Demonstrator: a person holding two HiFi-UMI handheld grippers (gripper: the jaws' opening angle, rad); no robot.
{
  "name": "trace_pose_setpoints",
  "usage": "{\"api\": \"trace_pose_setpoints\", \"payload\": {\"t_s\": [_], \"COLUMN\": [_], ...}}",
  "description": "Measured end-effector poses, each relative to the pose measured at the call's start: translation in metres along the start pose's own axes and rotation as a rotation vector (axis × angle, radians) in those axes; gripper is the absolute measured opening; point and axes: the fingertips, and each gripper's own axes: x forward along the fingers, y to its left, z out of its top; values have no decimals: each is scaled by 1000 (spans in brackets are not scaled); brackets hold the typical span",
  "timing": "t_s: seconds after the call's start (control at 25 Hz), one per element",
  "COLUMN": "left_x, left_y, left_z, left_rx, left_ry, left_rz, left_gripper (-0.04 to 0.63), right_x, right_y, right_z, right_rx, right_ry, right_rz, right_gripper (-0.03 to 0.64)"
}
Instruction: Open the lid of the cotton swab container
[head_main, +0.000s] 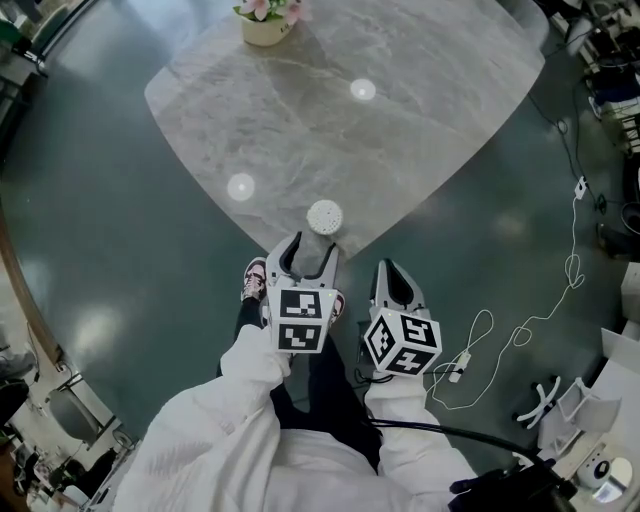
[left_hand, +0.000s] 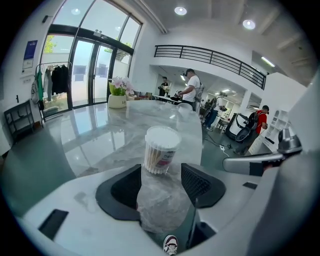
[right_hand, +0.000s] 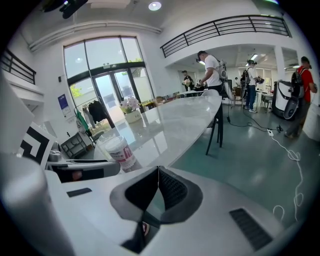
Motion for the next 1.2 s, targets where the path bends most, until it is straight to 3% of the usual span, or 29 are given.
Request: {"api": "trace_pose_setpoints", "payload": {"t_s": [0.36,0.68,1.2], "left_x": [13,28,39], "left_y": [2,5,9], "left_z": [9,11,14], "left_rx": [-9,-68,-73], "left_ry": [0,20,24], "left_rz": [76,100,132], "left_gripper": [253,253,253], "right_x": [-2,-1,6], "right_y": [-12,-27,-37], "right_z": [1,5,8], "right_rx": [29,48,76], "right_ry": [-4,-6,0], "right_rz": [-15,-36,-42], "right_gripper": [61,61,61]}}
